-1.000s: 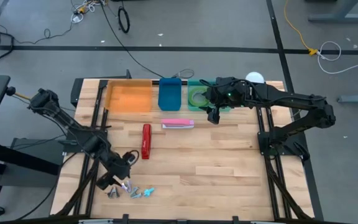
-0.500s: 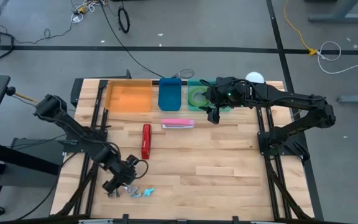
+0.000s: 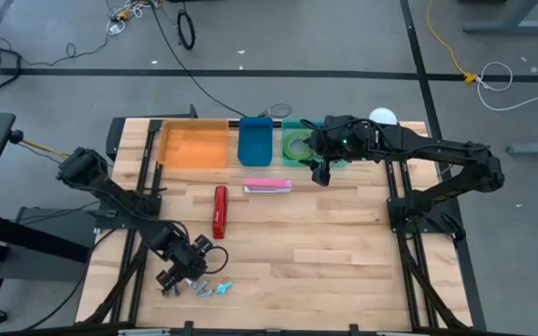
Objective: Pick and place Stapler, Stapler remover, tape
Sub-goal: Put the purple staple remover into the blue bin
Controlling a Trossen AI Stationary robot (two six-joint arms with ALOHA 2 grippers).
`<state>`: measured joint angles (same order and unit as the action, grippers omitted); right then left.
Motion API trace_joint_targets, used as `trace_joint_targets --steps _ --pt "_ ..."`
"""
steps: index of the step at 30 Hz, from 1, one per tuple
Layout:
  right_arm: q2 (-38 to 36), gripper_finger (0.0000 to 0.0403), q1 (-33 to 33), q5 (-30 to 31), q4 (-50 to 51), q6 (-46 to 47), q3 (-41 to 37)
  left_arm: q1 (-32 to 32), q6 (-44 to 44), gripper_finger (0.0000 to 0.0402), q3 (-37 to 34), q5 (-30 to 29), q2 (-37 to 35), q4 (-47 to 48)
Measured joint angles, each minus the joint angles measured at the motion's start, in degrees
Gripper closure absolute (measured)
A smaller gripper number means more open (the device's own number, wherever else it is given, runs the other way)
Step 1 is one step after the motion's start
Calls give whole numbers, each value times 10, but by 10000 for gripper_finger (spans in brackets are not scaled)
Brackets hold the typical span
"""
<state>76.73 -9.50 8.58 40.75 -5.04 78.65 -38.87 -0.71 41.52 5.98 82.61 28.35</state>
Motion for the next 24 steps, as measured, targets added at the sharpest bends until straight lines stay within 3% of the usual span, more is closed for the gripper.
trace_joint_targets --steps 11,24 --pt "0 121 0 0 0 0 0 0 -1 269 0 12 0 -12" --pt "0 121 0 0 0 0 0 0 -53 275 0 13 0 -12"
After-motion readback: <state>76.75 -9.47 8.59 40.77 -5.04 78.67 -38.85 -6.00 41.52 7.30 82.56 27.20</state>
